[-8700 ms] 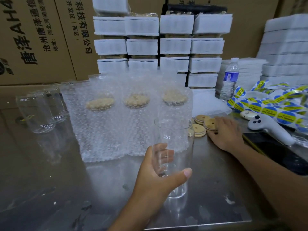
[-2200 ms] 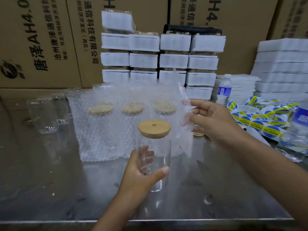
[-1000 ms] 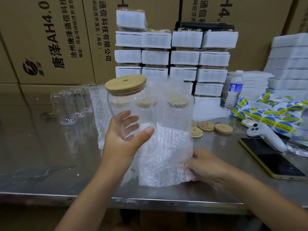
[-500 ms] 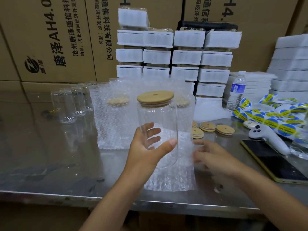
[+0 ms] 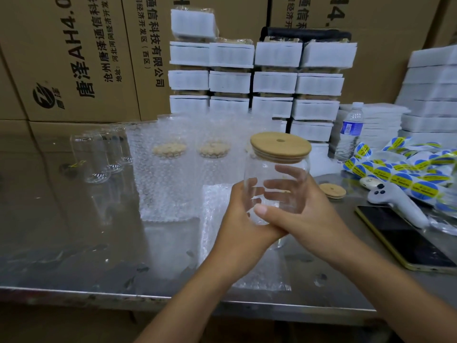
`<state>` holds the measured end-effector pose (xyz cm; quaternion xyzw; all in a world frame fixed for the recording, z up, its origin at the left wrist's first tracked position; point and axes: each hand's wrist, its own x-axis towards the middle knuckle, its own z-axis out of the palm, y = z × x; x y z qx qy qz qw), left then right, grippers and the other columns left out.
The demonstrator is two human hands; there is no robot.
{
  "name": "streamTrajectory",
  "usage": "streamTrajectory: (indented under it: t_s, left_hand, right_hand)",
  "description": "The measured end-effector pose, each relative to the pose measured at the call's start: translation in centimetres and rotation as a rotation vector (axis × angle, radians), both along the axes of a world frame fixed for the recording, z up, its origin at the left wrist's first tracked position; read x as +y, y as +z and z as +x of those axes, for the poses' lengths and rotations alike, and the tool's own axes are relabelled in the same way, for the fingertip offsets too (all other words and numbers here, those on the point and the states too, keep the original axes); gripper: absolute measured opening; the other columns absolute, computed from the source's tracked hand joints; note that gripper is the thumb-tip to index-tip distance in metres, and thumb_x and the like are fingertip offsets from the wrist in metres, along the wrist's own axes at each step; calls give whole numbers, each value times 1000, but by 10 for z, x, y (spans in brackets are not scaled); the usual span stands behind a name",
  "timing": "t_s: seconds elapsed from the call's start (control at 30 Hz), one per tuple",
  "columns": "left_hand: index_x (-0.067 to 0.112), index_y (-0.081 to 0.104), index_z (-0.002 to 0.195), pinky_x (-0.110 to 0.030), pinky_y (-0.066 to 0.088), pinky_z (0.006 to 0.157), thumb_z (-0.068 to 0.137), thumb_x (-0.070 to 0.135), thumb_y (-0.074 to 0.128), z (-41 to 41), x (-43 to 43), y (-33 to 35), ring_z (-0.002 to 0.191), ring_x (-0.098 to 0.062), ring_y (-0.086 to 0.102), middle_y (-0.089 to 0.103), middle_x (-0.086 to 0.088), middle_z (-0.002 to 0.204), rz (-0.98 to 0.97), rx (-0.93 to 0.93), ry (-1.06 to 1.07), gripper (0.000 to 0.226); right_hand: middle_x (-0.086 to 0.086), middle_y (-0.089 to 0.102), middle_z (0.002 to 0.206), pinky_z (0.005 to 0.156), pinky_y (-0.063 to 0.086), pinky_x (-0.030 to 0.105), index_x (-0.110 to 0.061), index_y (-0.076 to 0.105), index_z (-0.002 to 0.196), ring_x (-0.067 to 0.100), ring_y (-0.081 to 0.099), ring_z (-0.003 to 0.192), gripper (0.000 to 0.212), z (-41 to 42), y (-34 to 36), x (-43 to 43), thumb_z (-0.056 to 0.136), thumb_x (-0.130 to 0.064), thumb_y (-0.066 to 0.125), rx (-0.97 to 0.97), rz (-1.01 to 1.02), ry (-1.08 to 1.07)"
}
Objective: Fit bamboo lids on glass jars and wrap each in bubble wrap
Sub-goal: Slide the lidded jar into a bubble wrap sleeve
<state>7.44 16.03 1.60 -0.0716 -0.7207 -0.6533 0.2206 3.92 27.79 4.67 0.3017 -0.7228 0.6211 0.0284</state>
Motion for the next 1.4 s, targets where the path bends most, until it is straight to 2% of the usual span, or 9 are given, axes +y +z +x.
streamTrajectory:
  t_s: [0.17, 0.27, 0.37, 0.47, 0.53, 0.77, 0.93, 1.27, 1.4]
  left_hand:
    - [49, 5, 147, -9, 32, 95, 58, 50, 83, 1, -15, -7, 131, 10, 33, 30, 28, 143, -327, -167, -149, 118]
    - [37, 27, 141, -7, 39, 75, 72, 51, 75, 4, -17, -17, 101, 8, 49, 46, 22, 121, -525, -213, 35, 84]
    - [36, 45, 105, -17, 38, 62, 86, 48, 62, 4, -18, -27, 74, -2, 49, 49, 14, 82, -774, -220, 185, 28]
    - [31, 47, 98, -17, 28, 54, 87, 52, 58, 4, -16, -31, 75, -6, 47, 44, 13, 71, -940, -258, 220, 26]
    - [29, 50, 96, -17, 26, 54, 87, 52, 59, 3, -15, -31, 77, -8, 48, 44, 12, 70, -961, -286, 239, 26]
    - [30, 56, 77, -25, 42, 62, 89, 37, 60, 3, -20, -29, 68, -9, 56, 56, 10, 69, -862, -325, 226, 15]
    - [26, 62, 70, -11, 39, 54, 87, 28, 66, 3, -26, -23, 52, 2, 51, 56, 10, 60, -466, -283, 197, 17]
    - [20, 66, 74, -5, 40, 53, 89, 18, 64, 13, -32, -2, 53, 3, 51, 57, 10, 57, -44, -147, 151, 16]
    - [24, 71, 74, -5, 43, 61, 85, 28, 65, 21, -38, 3, 65, 5, 59, 66, 15, 69, 8, -67, 145, 13]
  right_hand:
    - [-4, 64, 109, 93, 52, 44, -39, 48, 111, 13, 65, 102, 76, -7, -6, 11, 43, -51, 78, -15, -86, -66]
    - [0, 63, 110, 88, 53, 39, -37, 47, 113, 16, 65, 101, 77, -14, -6, 18, 49, -46, 90, -26, -166, -143]
    - [0, 62, 112, 79, 50, 26, -34, 46, 118, 12, 65, 101, 75, -19, -5, 24, 53, -44, 81, -27, -211, -244]
    - [2, 62, 115, 75, 48, 21, -30, 45, 122, 14, 64, 103, 65, -23, -9, 29, 67, -25, 80, -39, -215, -270]
    - [1, 64, 114, 73, 48, 19, -28, 45, 123, 13, 64, 104, 67, -23, -12, 30, 66, -27, 80, -46, -209, -269]
    - [0, 65, 111, 66, 50, 12, -25, 46, 125, 8, 66, 97, 82, -15, -8, 25, 49, -41, 73, -50, -262, -209]
    - [5, 64, 103, 57, 49, 10, -13, 45, 126, -3, 67, 73, 77, -11, 1, 21, 55, -27, 69, -66, -376, -131]
    - [8, 63, 113, 62, 50, 12, -23, 48, 120, 1, 67, 83, 82, -3, 7, 11, 48, -34, 87, -92, -332, -92]
    - [10, 63, 114, 62, 49, 11, -21, 48, 120, 2, 67, 83, 81, 1, 11, 11, 46, -36, 76, -110, -352, -80]
